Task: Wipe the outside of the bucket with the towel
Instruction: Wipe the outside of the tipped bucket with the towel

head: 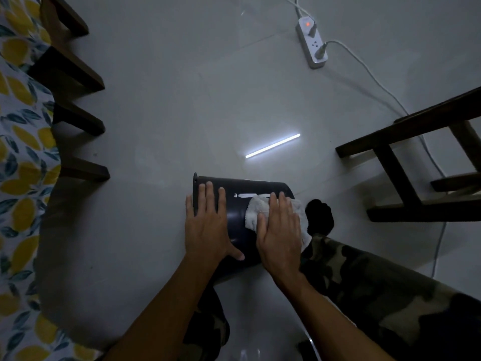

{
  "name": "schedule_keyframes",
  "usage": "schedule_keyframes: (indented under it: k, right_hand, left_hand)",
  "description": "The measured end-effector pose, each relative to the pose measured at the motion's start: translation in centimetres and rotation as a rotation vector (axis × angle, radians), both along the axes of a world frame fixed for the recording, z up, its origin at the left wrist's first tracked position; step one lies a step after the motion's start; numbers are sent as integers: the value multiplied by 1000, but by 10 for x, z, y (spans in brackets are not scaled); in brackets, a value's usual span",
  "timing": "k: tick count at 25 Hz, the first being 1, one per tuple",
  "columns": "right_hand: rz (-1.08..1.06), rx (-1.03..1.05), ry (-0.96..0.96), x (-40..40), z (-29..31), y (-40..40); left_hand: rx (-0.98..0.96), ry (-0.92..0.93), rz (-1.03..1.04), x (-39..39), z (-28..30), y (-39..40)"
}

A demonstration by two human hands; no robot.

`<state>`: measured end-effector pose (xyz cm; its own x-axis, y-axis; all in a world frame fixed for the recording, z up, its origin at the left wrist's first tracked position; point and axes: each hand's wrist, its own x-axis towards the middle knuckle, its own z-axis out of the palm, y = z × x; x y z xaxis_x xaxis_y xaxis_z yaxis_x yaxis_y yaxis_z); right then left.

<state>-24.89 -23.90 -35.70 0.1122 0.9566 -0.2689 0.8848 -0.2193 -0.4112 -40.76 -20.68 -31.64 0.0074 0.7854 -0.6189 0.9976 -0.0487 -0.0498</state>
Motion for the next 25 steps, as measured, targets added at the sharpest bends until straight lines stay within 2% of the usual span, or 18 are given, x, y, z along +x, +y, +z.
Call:
schedule_keyframes:
  k: [6,11,13,15,17,19,21,25]
  right_hand:
    - [-18,2,-41,0,-12,44]
    - [87,-357,-49,8,-26,131]
    - [174,-477,-113,2,-35,154]
    - [246,-427,-154,-6,-39,156]
    - [241,-316,-97,-8,-35,137]
    - [208,-218,-52,-12,-21,104]
    - [247,-130,-86,-20,-4,60]
    - [346,-102,-78,-29,7,10]
  left_hand:
    - [-28,8,4,-5,-7,15]
    - [-19,-11,79,-1,-4,-8]
    - [-18,-14,93,0,-8,-9]
    - [-23,-24,91,-2,-9,-7]
    - [-9,-34,87,-5,-10,-5]
    - [-1,-51,95,-8,-10,-5]
    - [8,-91,107,-8,-11,-7]
    - [124,-114,108,-9,-14,-16]
